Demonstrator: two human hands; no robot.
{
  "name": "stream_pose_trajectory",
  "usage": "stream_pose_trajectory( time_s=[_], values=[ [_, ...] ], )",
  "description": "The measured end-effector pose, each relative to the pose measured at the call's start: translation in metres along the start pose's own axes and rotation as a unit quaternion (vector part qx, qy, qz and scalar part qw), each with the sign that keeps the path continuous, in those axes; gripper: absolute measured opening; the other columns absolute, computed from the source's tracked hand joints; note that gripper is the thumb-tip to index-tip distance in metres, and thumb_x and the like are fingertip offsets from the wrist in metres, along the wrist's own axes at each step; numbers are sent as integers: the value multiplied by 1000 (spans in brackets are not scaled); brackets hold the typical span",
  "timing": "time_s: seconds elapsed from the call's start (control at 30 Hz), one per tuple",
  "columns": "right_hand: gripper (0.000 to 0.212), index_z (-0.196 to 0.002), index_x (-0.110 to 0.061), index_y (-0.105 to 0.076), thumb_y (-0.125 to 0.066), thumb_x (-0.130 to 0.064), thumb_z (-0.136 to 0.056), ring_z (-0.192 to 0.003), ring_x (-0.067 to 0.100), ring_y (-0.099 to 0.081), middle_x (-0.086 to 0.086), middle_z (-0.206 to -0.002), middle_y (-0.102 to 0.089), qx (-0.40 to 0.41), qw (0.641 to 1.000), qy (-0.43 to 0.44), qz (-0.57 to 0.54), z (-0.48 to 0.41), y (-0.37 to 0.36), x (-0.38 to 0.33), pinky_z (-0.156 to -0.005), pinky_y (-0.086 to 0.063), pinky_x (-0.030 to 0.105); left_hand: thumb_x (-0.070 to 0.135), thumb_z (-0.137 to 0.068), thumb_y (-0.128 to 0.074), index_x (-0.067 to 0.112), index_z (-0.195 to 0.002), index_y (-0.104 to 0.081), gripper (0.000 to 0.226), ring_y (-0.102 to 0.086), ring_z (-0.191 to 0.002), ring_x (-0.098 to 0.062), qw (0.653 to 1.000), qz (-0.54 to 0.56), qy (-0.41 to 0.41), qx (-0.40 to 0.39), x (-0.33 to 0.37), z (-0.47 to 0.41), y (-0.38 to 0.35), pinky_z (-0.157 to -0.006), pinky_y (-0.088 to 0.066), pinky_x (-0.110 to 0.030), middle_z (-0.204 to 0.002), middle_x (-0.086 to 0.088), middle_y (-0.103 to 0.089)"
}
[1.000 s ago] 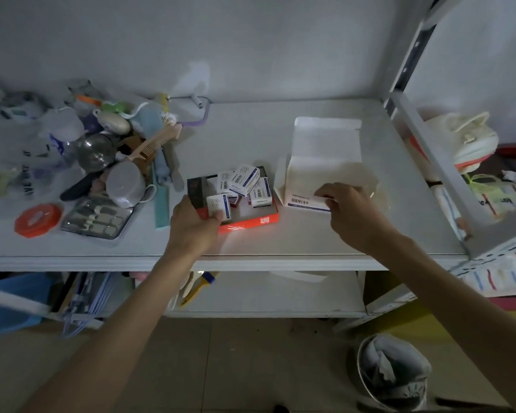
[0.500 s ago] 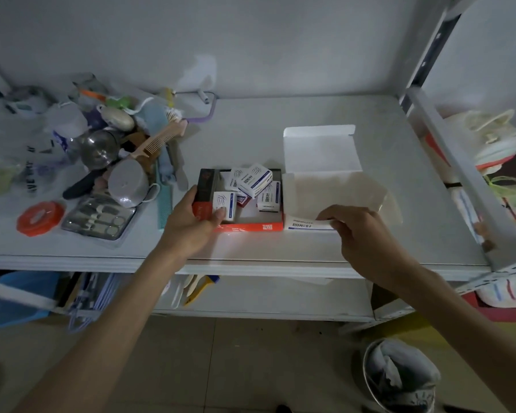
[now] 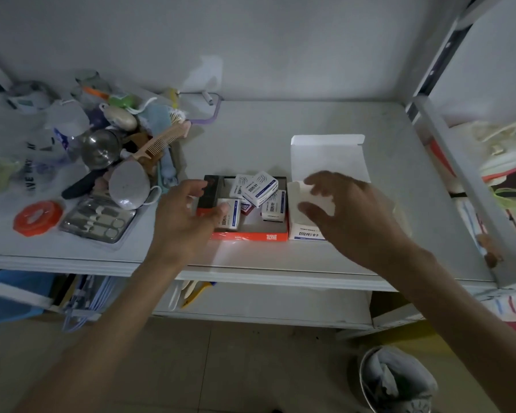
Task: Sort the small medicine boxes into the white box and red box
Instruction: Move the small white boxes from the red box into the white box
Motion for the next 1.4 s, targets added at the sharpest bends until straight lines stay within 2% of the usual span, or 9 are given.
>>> stream_pose_trajectory(
  time_s=[0.17, 0.33, 0.43, 0.6, 0.73, 0.87, 1.03, 1.23, 1.4],
  values=[
    [39, -122, -14, -58, -61, -17, -83, -113, 26, -55, 8, -120, -63, -65, 996, 37, -43, -49, -38, -29, -95, -44, 37, 60, -66, -72, 15, -105, -63, 61, -57, -104, -23, 978, -199, -4, -62, 5, -9, -19, -84, -53, -42, -101, -2, -61],
    [63, -122, -9, -46, -66, -48, -77, -115, 33, -49, 13, -120, -57, -136, 989, 15, 61, -69, -73, -38, -93, -37, 41, 51, -77, -67, 8, -113, -52, 58, -51, -104, -27, 955, -290, -55, -37, 13, -11, -34, -87, -44, -34, -107, -9, -57],
    [56, -112, -8, -47, -68, -45, -77, -110, 34, -53, 14, -115, -59, -101, 992, 3, 78, -71, -77, -44, -90, -39, 40, 42, -78, -69, 10, -114, -53, 51, -53, -104, -25, 966, -252, -58, -26, 13, -10, -35, -84, -50, -36, -113, -8, -59],
    [58, -121, -15, -53, -73, -37, -72, -103, 29, -62, 8, -112, -66, -45, 995, -55, -71, -68, -56, -34, -87, -51, 40, 29, -69, -75, 21, -94, -62, 30, -63, -82, -19, 983, -160, -88, -1, 20, -3, -22, -65, -57, -33, -93, -1, -64],
    [64, -120, -24, -58, -80, -45, -64, -87, 18, -68, -1, -101, -70, 40, 980, -95, -171, -47, 1, -13, -74, -53, 29, 3, -68, -76, 17, -116, -68, 51, -62, -90, -20, 982, -63, -175, 40, 42, 6, 0, -77, -53, -27, -101, -2, -60],
    [72, -118, -24, -53, -76, -55, -57, -79, 13, -65, -3, -97, -63, 45, 976, -147, -151, -22, 28, 25, -67, -56, 32, 0, -70, -76, 16, -126, -64, 59, -59, -104, -24, 971, -47, -232, -36, 72, 5, -6, -81, -55, -31, -108, -4, -61],
    [74, -118, -19, -48, -79, -51, -58, -76, 13, -63, 0, -98, -61, 22, 973, -183, -138, -1, 21, 61, -52, -48, 17, 16, -68, -82, 23, -117, -64, 53, -55, -95, -13, 957, -48, -269, -100, 106, 9, -34, -72, -47, -23, -103, 3, -61],
    [69, -116, -17, -45, -83, -39, -62, -70, 4, -57, -3, -95, -57, 28, 970, -196, -142, 12, 17, 82, -41, -44, 6, 7, -71, -77, 22, -126, -61, 60, -57, -103, -12, 940, -32, -291, -173, 130, 17, -74, -84, -53, -27, -111, 5, -64],
    [73, -115, -19, -42, -84, -41, -60, -84, 21, -63, 2, -101, -59, 27, 972, -202, -116, 15, 11, 92, -61, -55, 21, 9, -73, -74, 28, -124, -61, 56, -56, -96, -6, 925, -101, -288, -226, 128, 16, -106, -80, -50, -18, -104, 11, -62]
  ],
)
Point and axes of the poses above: each hand's wrist, its own z-axis away from the middle knuckle, its own y-axis out of the back of the hand, x = y × z, the point moved 6 cm from there along -z, towards the middle knuckle
